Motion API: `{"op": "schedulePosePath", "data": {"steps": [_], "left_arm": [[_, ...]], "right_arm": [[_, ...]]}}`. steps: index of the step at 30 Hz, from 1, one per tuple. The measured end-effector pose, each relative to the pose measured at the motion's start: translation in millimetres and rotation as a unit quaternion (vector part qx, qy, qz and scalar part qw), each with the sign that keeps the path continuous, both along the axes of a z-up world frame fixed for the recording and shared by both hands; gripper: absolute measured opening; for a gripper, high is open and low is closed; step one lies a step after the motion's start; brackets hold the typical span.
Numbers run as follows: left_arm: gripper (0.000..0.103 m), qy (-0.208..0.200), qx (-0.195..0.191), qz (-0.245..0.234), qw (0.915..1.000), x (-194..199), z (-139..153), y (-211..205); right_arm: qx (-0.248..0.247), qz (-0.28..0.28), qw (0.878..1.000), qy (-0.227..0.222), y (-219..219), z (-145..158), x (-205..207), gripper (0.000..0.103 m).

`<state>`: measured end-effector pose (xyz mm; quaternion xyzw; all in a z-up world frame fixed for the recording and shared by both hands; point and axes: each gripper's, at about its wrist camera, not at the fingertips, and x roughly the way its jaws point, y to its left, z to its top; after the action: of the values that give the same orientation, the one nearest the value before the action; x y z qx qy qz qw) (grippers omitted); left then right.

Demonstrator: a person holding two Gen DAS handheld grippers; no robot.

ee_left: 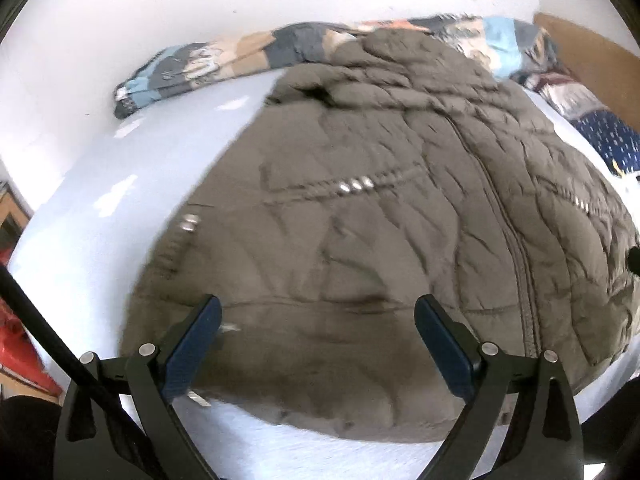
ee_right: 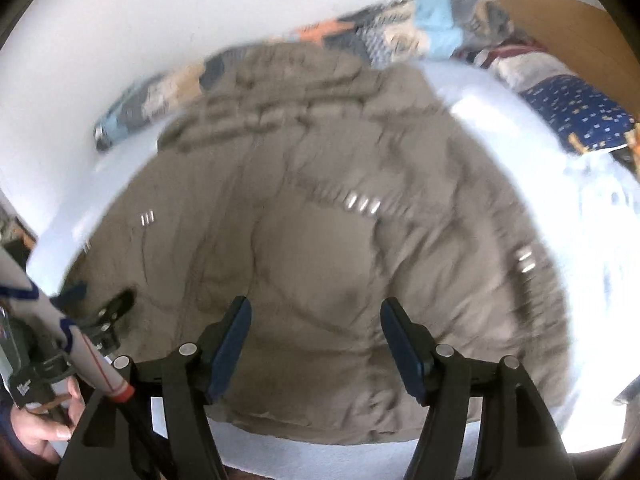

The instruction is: Fold large clothes

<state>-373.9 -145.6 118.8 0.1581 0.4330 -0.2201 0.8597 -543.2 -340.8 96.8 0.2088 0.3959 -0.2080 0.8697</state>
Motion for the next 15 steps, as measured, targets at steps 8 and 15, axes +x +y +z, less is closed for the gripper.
{"op": "schedulePosePath", "data": {"steps": [8,15], "left_arm": [[0.097,0.016,0.003,0.055,0.9984,14.4,1.4,31.5],[0.097,0.020,-0.003,0.069,0.9974,19.0,0.5,39.4]], "right_arm": [[0.011,-0.119,0.993,-0.021,-53.2,13.0,-51.5,0.077],[0.058,-0.227,0.972,-0.024,-92.6,2.0,-87.7,0.078]]}}
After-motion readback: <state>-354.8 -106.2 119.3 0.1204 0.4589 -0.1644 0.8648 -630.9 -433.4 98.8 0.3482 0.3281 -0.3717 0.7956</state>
